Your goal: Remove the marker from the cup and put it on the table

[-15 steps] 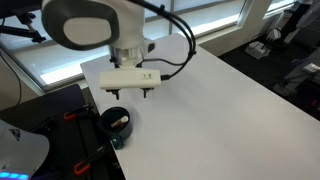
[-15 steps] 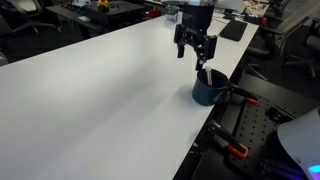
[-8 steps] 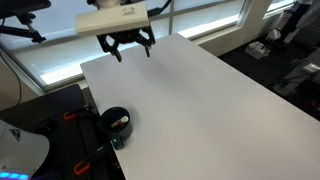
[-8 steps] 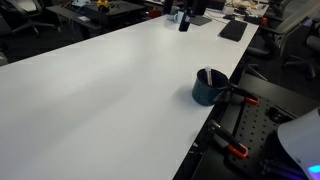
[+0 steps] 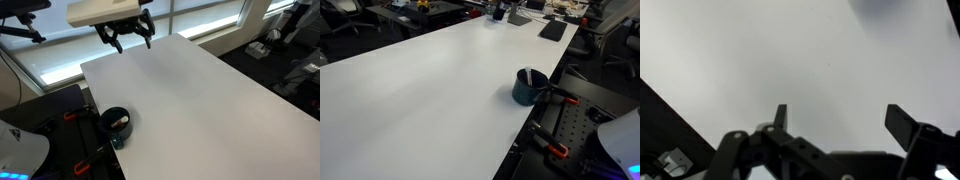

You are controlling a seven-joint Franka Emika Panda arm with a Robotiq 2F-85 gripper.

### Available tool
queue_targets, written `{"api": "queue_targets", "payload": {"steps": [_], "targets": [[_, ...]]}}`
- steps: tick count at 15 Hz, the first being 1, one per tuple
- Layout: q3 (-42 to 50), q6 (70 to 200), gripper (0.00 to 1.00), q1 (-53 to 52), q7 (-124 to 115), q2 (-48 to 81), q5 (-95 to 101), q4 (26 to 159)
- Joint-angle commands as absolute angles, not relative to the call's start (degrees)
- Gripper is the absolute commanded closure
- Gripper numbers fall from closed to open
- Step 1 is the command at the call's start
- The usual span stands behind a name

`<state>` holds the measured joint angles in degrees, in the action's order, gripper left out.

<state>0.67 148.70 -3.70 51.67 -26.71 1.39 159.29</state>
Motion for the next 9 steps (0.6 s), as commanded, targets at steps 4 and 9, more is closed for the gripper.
{"api": "queue_targets", "payload": {"steps": [4,9], "targets": [[-3.82,152.39,0.0,-0.54,24.4,-26.69,7.48,159.09],[-6.18,139.58,0.0,4.29,7.83,-27.41,16.53,156.17]]}}
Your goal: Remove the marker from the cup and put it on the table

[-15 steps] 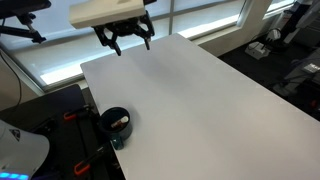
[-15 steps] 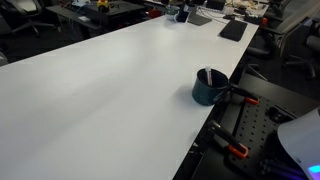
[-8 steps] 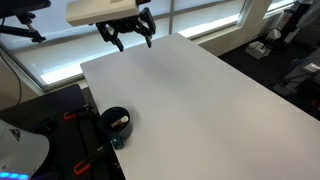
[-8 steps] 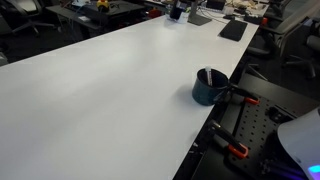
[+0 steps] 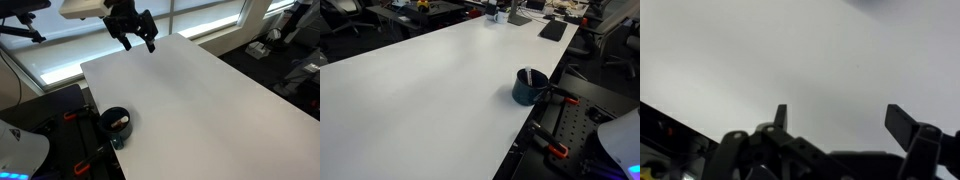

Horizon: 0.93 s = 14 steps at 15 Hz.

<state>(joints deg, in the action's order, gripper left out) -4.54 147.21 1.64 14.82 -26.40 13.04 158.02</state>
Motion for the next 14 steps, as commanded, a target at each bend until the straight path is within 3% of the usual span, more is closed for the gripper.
{"api": "queue_targets", "payload": {"steps": [1,8,14], "targets": [[-6.17,136.25,0.0,4.6,6.0,-27.59,17.31,155.89],[-3.67,110.08,0.0,2.48,3.77,-23.54,13.65,151.28],[-1.96,110.58,0.0,1.76,5.13,-23.26,13.19,152.35]]}}
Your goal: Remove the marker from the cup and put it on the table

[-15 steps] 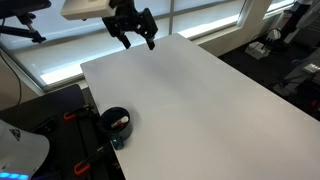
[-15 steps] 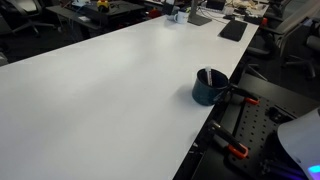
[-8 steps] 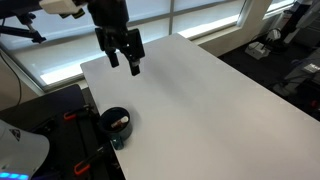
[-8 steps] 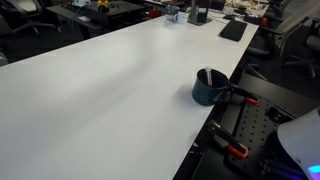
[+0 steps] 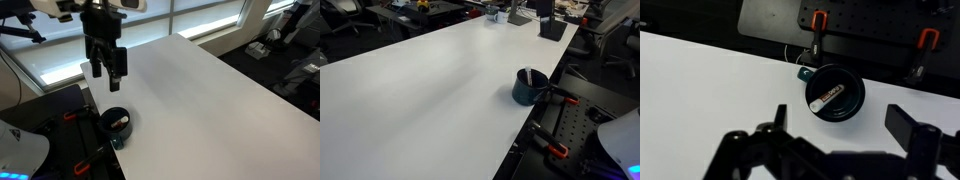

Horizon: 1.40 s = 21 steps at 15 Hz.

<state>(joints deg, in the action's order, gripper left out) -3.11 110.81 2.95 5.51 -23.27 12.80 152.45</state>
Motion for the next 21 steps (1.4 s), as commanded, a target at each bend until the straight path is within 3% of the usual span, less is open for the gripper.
{"api": "queue_targets", "payload": {"steps": [1,8,21], "targets": [[-1.82,110.66,0.0,1.76,4.38,-22.58,12.09,151.72],[2.73,112.72,0.0,2.12,6.05,-15.75,1.66,151.49],[5.31,128.48,0.0,3.51,6.66,-7.23,-2.54,152.59]]}}
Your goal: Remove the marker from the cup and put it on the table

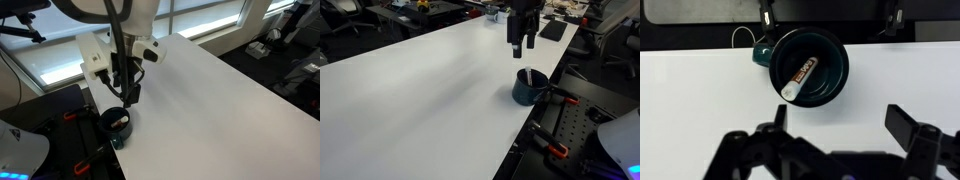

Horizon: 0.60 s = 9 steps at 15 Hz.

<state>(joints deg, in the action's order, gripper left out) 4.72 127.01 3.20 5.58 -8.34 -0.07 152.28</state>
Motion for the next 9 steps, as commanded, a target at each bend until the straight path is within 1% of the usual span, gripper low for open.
{"api": "queue_targets", "payload": {"steps": [1,9], "targets": [[5.44,128.35,0.0,3.64,6.63,-6.64,-3.21,152.5],[5.98,129.13,0.0,4.91,5.77,-2.27,-2.88,153.0]]}}
